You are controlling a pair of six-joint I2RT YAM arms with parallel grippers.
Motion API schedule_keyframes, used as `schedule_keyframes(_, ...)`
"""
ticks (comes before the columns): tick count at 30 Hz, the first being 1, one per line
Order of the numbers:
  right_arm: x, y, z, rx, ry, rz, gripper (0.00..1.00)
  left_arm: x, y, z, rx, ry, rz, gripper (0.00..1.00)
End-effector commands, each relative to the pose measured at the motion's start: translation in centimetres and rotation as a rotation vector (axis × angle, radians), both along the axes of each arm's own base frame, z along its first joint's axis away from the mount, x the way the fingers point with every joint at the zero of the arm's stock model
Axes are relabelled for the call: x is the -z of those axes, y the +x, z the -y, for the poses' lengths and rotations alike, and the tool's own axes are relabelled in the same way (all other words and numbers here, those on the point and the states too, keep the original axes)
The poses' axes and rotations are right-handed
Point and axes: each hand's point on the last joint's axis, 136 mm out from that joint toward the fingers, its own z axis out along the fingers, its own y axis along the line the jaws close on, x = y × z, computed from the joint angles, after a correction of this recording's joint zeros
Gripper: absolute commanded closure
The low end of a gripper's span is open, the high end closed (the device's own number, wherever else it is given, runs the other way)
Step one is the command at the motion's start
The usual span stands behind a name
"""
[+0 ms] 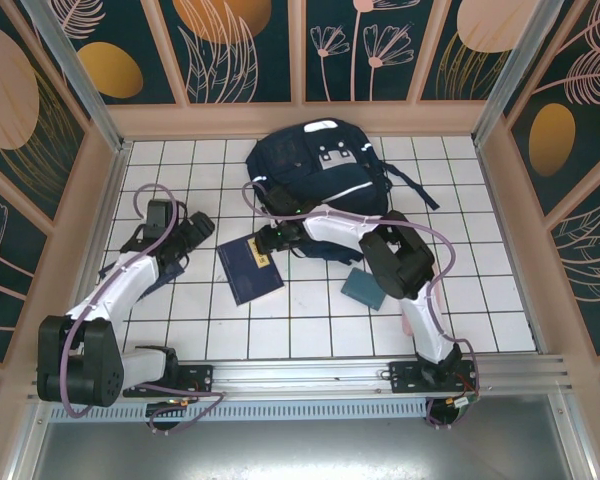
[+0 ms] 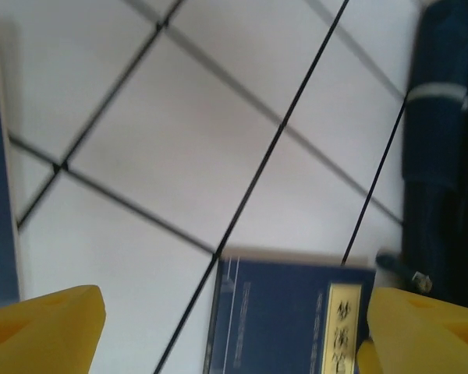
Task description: Pack the student bag
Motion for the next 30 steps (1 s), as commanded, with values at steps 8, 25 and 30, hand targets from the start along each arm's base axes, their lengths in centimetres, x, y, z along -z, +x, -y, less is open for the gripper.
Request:
schedule_keyframes(8, -1.2, -3.5, 0.9, 0.014, 0.076, -0.152, 0.51, 4.5, -4.2, 6.2, 0.154, -0.252, -0.135, 0.27)
schedule_keyframes(25, 1.1, -4.7, -0.2, -0.034, 0.129, -0.247, 0.75, 6.9, -5.1, 9.5, 0.26, -0.384, -0.154, 0.61)
schedule_keyframes(30, 0.8, -4.9, -0.8, -0.045, 0.178, -0.268, 0.75, 4.7, -4.4, 11.3, 0.358, -0.463, -0.081, 0.62)
